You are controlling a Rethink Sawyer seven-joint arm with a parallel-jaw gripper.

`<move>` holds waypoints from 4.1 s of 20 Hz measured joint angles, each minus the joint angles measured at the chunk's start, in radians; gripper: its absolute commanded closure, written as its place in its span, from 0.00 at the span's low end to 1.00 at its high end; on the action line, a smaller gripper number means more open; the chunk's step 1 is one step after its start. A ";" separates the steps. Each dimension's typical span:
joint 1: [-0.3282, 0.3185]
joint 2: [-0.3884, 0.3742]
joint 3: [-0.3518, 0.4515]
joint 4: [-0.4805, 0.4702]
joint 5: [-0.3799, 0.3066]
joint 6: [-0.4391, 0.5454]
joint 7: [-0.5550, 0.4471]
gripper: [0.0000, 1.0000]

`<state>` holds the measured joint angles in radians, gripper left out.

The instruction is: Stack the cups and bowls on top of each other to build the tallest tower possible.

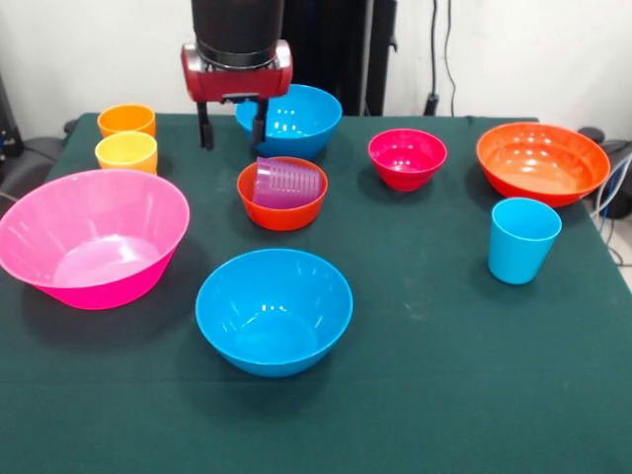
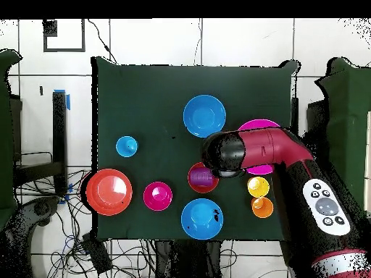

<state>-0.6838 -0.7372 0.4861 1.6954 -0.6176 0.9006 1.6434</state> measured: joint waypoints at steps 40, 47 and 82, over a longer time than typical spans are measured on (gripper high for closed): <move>-0.268 0.048 0.135 0.263 0.147 -0.001 0.000 0.00; -0.331 0.080 0.241 0.276 0.172 -0.011 0.000 0.00; -0.312 0.244 0.301 0.135 0.020 -0.068 0.000 0.00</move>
<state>-0.9962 -0.4937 0.7867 1.8307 -0.5974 0.8324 1.6434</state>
